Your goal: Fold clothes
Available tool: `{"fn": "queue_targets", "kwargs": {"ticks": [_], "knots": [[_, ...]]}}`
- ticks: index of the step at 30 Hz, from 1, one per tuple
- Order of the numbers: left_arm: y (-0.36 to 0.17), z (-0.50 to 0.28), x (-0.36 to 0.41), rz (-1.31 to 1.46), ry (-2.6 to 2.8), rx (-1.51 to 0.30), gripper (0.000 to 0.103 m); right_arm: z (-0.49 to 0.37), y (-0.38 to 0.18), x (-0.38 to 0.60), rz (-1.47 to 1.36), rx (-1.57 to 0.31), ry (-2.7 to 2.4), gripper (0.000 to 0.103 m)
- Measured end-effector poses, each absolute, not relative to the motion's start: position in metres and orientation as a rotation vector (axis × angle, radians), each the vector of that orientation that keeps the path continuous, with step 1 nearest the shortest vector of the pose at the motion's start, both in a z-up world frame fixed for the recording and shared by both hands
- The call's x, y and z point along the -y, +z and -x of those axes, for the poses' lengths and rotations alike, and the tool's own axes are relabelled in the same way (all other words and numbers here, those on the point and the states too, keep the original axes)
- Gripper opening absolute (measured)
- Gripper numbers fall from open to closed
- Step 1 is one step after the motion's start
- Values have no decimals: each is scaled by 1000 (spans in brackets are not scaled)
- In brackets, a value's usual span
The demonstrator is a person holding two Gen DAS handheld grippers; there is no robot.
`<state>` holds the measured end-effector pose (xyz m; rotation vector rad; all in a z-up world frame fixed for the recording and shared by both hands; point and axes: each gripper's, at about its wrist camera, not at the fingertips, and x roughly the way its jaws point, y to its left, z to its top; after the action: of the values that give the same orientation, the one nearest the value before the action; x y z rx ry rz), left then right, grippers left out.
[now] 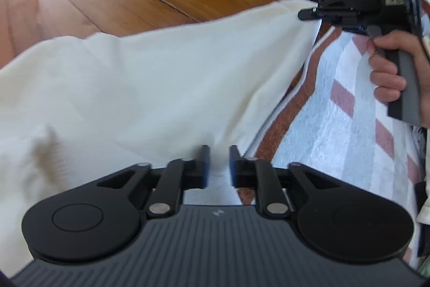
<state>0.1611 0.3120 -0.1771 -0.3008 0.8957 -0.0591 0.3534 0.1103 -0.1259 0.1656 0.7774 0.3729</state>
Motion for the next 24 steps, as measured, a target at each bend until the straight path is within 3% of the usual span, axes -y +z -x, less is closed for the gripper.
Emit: {"fn": "queue_targets", "kwargs": {"ticks": [2, 3, 12, 15, 17, 20, 24], "knots": [[-164, -147, -328, 317, -20, -863, 51, -349, -116, -120, -189, -755, 396, 5], [-159, -141, -337, 321, 4, -854, 54, -345, -110, -127, -197, -739, 433, 5], [-113, -68, -448, 309, 261, -733, 52, -234, -29, -264, -26, -655, 1053, 5], [-107, -28, -486, 362, 405, -698, 54, -177, -24, -298, -13, -666, 1275, 5], [-119, -11, -505, 309, 537, -785, 54, -140, -48, -320, 60, -748, 1371, 6], [-140, 6, -518, 305, 609, -877, 54, -86, -103, -347, 414, -826, 1434, 10], [-154, 27, -515, 371, 560, -870, 55, -67, -106, -325, 544, -799, 1432, 33]]}}
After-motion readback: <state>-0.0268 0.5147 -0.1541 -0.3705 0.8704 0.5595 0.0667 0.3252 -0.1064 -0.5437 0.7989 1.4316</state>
